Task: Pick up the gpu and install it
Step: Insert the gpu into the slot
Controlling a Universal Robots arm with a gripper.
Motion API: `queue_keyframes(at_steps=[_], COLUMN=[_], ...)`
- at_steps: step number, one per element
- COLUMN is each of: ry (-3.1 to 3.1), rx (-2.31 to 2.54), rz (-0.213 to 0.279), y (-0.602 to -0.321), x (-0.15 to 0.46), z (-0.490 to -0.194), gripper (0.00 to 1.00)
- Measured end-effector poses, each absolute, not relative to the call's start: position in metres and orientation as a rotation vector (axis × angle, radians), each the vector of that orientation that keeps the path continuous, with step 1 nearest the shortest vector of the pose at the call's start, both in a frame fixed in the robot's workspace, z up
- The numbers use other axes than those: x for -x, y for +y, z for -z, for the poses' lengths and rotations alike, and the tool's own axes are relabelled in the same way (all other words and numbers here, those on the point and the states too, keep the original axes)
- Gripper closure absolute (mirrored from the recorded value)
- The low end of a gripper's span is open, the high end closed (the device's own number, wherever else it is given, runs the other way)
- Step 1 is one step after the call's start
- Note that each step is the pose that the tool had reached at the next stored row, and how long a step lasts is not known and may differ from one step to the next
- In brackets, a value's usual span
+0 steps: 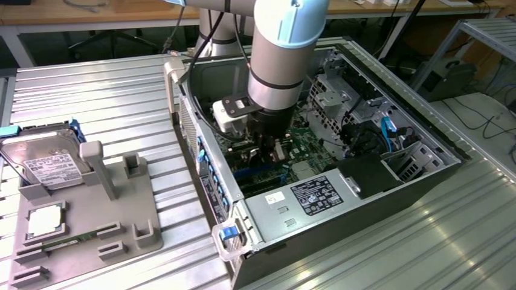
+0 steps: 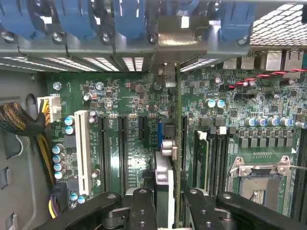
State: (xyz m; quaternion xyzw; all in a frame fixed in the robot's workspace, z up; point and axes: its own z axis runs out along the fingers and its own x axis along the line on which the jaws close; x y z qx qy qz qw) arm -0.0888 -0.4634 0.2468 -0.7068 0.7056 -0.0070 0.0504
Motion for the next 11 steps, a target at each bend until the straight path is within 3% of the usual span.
queue_keyframes(at_steps=[11], ry=[2.148], rx=[2.152], rz=[0.021], y=[-0.4665], x=[0.0889], z=[-0.2457], gripper=[0.72])
